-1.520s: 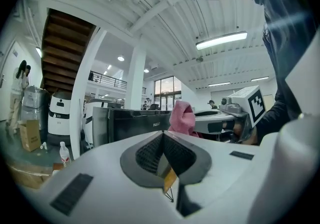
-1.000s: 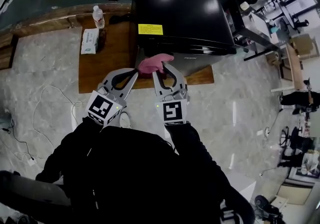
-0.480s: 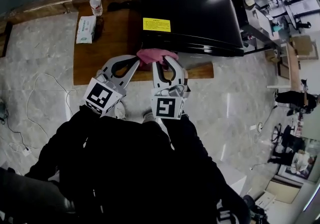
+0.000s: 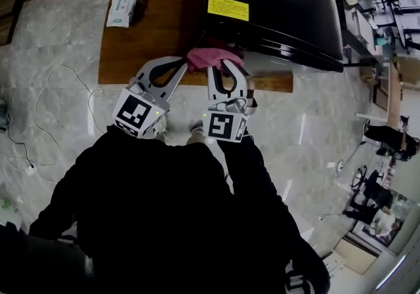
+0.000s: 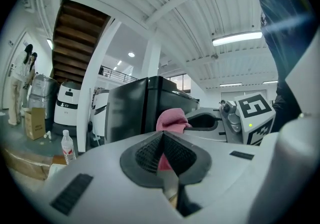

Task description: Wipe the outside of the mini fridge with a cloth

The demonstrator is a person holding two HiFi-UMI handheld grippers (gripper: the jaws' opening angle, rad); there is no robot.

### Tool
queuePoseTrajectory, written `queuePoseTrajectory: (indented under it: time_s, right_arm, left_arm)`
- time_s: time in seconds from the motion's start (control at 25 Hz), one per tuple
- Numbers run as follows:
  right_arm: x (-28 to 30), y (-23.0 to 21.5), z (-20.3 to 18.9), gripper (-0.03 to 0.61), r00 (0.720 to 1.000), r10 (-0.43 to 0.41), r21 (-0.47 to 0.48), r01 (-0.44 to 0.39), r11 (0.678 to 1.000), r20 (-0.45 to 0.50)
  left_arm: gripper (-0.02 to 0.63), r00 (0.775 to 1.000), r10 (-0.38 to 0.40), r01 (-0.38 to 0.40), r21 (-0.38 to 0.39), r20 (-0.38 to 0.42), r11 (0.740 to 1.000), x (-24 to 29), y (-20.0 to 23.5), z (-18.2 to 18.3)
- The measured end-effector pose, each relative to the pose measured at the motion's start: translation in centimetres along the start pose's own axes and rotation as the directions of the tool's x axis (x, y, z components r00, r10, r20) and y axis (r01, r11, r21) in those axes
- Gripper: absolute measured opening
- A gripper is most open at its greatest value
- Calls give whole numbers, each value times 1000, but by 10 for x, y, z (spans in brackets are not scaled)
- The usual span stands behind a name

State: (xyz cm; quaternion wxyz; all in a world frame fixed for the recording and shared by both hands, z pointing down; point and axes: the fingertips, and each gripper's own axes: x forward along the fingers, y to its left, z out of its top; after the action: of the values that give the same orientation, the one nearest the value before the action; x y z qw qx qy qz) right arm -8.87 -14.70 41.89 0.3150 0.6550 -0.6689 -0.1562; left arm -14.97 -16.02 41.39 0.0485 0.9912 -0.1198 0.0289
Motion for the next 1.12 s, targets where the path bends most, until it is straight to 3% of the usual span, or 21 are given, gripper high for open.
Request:
queuePoseTrajectory:
  time_s: [0.56, 0.84, 1.12]
  right_arm:
    - [31, 87, -99, 69, 986, 118, 79, -110, 991, -115]
    - [49, 136, -166, 69, 961, 183, 122, -161, 979, -207]
    - [58, 169, -211, 67, 937, 234, 132, -206, 970, -258]
  left_arm:
    - [6, 993, 20, -24, -29, -113, 999, 14, 10, -110]
    - [6, 969, 0, -16, -64, -249, 998, 32, 15, -202]
    - [6, 946, -3, -45, -142, -325, 989, 40, 17, -270]
